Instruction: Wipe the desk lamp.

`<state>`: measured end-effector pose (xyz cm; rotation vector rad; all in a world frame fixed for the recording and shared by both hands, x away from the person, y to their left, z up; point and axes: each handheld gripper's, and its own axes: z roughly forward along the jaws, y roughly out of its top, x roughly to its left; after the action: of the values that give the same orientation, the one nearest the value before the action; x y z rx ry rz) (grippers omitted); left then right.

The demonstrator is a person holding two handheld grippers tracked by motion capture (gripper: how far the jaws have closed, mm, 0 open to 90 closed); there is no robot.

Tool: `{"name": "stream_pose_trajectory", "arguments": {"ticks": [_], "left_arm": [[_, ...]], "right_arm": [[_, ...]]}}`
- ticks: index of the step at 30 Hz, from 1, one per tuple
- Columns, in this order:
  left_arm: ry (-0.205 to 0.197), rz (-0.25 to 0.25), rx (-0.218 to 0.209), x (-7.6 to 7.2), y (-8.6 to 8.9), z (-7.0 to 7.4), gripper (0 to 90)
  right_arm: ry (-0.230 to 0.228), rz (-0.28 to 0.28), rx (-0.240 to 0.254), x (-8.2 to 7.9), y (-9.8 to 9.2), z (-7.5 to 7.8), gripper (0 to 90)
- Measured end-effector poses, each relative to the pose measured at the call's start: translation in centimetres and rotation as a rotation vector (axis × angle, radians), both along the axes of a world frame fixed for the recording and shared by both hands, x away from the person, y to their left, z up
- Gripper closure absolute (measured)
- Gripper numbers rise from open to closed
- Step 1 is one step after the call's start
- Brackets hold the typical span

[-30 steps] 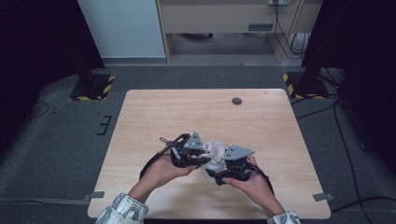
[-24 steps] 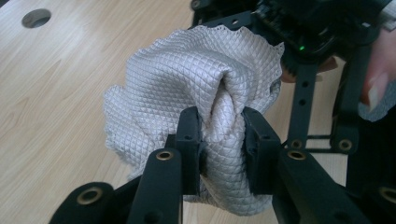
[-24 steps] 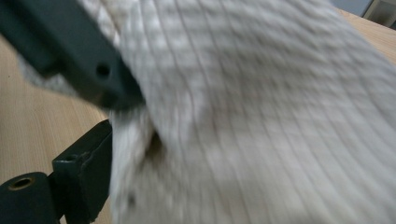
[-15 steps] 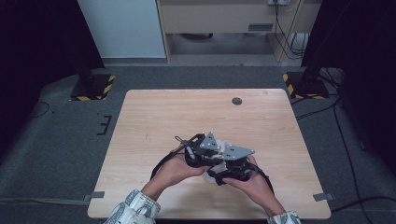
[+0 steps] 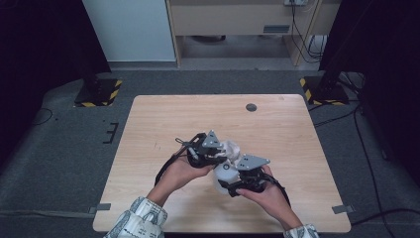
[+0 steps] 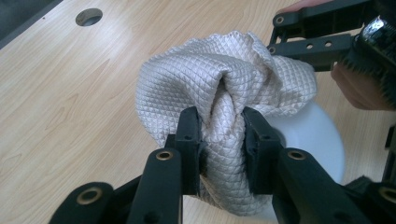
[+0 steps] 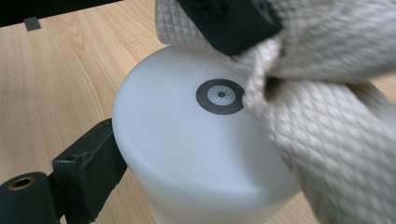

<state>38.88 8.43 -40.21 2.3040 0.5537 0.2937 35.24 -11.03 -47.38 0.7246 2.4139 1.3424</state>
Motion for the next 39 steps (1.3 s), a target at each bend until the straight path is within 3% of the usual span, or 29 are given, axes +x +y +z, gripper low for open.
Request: {"name": "stream_pose_trajectory", "arguments": {"ticks": [11,18,28,37,39], "left_arm": [[-0.004,0.018,-0.026,-0.9,2.5,-0.3,70.1],[0.001,0.055,-0.037,-0.7,3.9,-1.6,70.3],[0.018,0.029,-0.032,-0.5,3.7,-3.4,71.0],[0.051,0.046,-0.044,-0.1,3.4,-5.6,71.4],[0.057,0.041,-0.03,-0.2,3.4,-6.1,71.4]], "right_arm": [[0.0,-0.002,0.0,0.0,0.0,0.0,9.1],[0.0,-0.004,0.001,0.0,0.0,0.0,9.1],[0.004,-0.013,0.0,-0.1,-0.2,0.0,9.2],[0.003,-0.012,-0.003,0.0,-0.3,0.0,9.2],[0.002,-0.011,-0.003,0.0,-0.4,0.0,9.2]]}}
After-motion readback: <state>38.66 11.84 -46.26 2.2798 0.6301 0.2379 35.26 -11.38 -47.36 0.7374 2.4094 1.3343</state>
